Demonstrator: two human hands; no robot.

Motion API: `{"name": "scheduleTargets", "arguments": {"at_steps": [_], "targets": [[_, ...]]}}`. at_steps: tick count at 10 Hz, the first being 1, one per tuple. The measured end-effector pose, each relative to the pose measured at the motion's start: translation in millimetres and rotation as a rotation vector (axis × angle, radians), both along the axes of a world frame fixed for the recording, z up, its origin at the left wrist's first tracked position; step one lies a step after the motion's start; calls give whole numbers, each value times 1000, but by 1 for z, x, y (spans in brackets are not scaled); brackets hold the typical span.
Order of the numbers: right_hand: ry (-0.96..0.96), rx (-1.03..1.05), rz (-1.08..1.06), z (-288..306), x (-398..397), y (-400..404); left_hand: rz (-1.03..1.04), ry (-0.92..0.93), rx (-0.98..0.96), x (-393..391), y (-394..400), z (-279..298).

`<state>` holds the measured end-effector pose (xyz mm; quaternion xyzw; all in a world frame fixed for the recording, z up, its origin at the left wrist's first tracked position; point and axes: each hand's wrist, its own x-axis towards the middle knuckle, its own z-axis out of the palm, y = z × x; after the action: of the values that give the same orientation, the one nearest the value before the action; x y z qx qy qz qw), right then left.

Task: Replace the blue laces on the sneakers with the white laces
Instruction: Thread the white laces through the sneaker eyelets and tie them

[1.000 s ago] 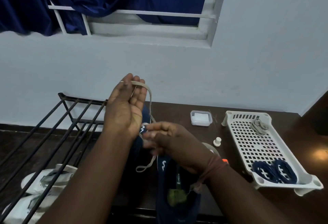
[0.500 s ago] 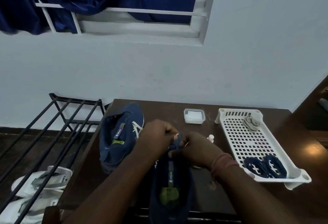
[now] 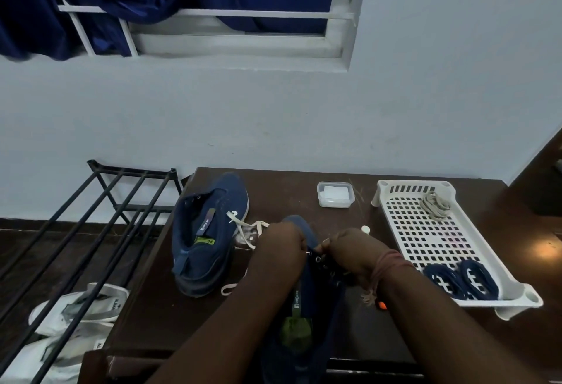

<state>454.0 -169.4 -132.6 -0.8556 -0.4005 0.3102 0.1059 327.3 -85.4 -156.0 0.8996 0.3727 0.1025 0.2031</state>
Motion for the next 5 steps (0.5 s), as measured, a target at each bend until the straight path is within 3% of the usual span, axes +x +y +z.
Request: {"name": "scheduleTargets", "arguments": {"at_steps": [1, 2, 3, 5], "targets": [[28, -100, 71, 15, -7, -1, 15, -14, 16, 2, -1, -3], [5, -7, 130, 19, -9, 0, 21, 9, 2, 5, -3, -3], [-36, -54, 157, 15, -4, 0, 23, 14, -17, 7, -3, -3], [200, 8, -167, 15, -9, -4, 94, -44, 7, 5, -6, -4]]}}
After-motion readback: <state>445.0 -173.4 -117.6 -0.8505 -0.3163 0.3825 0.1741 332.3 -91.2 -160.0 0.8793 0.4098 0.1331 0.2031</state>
